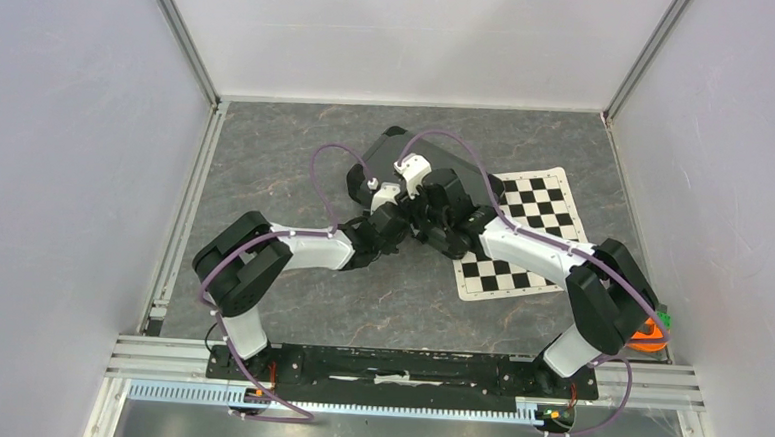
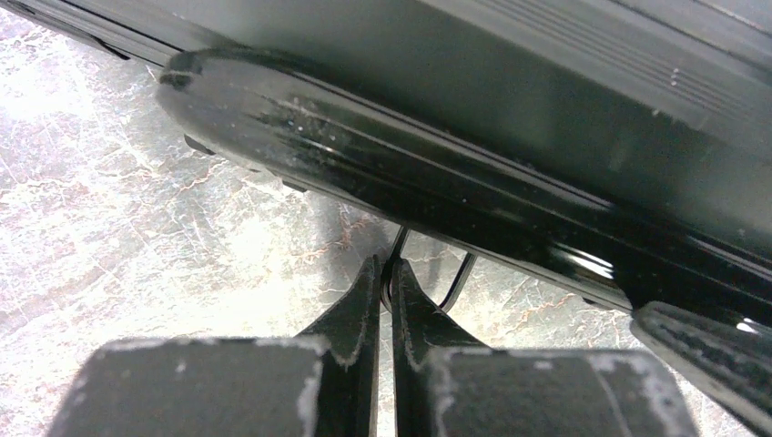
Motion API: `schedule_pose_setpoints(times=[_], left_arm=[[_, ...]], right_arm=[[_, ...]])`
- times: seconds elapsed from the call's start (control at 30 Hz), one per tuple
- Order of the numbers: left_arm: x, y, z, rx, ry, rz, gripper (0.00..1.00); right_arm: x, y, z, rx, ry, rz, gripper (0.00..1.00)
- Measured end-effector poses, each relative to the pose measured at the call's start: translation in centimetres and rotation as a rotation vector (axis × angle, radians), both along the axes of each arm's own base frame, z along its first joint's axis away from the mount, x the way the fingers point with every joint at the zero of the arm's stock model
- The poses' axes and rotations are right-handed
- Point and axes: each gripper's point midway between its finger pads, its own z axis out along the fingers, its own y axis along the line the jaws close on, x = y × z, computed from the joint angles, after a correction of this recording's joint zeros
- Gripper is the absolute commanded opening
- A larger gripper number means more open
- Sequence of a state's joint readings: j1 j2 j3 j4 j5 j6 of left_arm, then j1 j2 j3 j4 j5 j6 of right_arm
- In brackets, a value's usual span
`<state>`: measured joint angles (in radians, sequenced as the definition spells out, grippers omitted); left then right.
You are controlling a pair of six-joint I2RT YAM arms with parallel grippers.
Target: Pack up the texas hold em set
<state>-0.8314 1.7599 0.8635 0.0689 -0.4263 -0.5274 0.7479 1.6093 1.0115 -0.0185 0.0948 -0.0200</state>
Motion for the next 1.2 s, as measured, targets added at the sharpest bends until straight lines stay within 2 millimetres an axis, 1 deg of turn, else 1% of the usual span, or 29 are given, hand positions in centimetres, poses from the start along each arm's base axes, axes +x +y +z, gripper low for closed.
schedule_pose_setpoints(times=[0.3,0.33,0.37,0.43,0.8,1.2], left_arm=[[-0.4,0.0,-0.3,0.021,0.061,0.015,0.02],[-0.5,0.0,-0.3,0.028,0.07,0.016,0.02],[-0.3,-0.1,-0.2,0.035,0.075,0.019,0.02],[-0.2,-0.1,-0.3,0.061,0.089,0.025,0.02],[-0.4,0.1,-0.2,0.066,0.103,0.035,0.02],[-0.8,0.5,0.4,0.112,0.15,0.038,0.02]], right_arm=[[0.2,-0.1,0.1,0.046,0.035,-0.047,0.52],[0.7,-0.3,0.4,0.039,0.011,-0.06,0.52],[1.2,-0.7,0.2,0.014,-0.002,-0.081,0.52],[1.6,-0.6,0.1,0.007,-0.015,-0.083,0.52],[1.7,-0.6,0.1,0.014,-0.014,-0.089,0.52],[2.1,-0.7,0.5,0.047,-0.014,-0.103,0.48]])
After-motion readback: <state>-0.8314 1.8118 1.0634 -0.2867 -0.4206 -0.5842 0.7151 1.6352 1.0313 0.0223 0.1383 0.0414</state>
